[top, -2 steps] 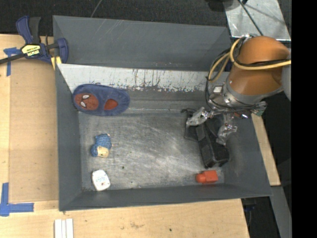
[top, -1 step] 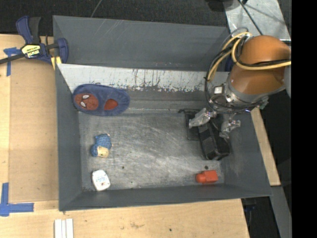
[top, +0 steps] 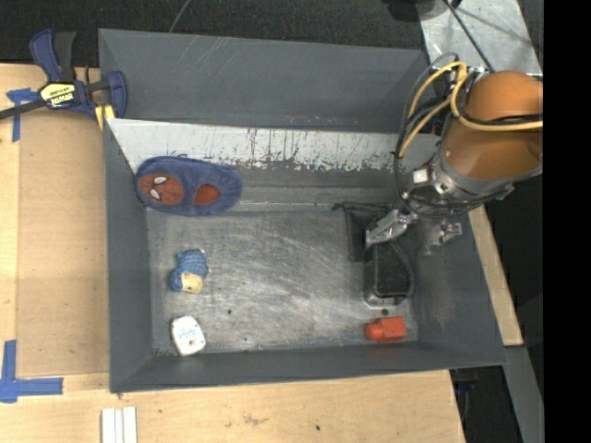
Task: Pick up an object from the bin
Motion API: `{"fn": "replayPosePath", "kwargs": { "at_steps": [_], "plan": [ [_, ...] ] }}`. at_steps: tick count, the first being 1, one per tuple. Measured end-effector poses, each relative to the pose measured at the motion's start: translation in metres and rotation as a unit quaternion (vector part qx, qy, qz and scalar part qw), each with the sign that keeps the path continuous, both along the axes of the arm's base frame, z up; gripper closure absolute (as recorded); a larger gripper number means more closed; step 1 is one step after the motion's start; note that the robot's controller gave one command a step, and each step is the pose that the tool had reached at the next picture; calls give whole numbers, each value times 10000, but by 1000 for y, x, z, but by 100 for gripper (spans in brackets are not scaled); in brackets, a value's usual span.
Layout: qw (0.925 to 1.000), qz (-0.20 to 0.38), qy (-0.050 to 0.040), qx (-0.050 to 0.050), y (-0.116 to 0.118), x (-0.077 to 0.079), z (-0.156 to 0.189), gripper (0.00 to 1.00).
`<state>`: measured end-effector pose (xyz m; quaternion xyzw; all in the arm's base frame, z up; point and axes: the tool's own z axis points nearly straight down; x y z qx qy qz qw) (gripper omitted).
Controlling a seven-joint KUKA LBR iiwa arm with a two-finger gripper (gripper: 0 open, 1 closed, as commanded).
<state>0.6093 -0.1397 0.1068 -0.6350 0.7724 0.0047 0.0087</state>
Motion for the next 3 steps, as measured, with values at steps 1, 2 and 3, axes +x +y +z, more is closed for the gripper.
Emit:
{"fn": "replayPosePath", "kwargs": {
  "at_steps": [1, 2, 3],
  "plan": [
    [9872, 1594, 16, -80, 35, -12, -27, 0],
    [9874, 1584, 15, -62, 36, -11, -25, 100],
    [9780, 2083, -5, -94, 42, -14, 112, 100]
  ]
}}
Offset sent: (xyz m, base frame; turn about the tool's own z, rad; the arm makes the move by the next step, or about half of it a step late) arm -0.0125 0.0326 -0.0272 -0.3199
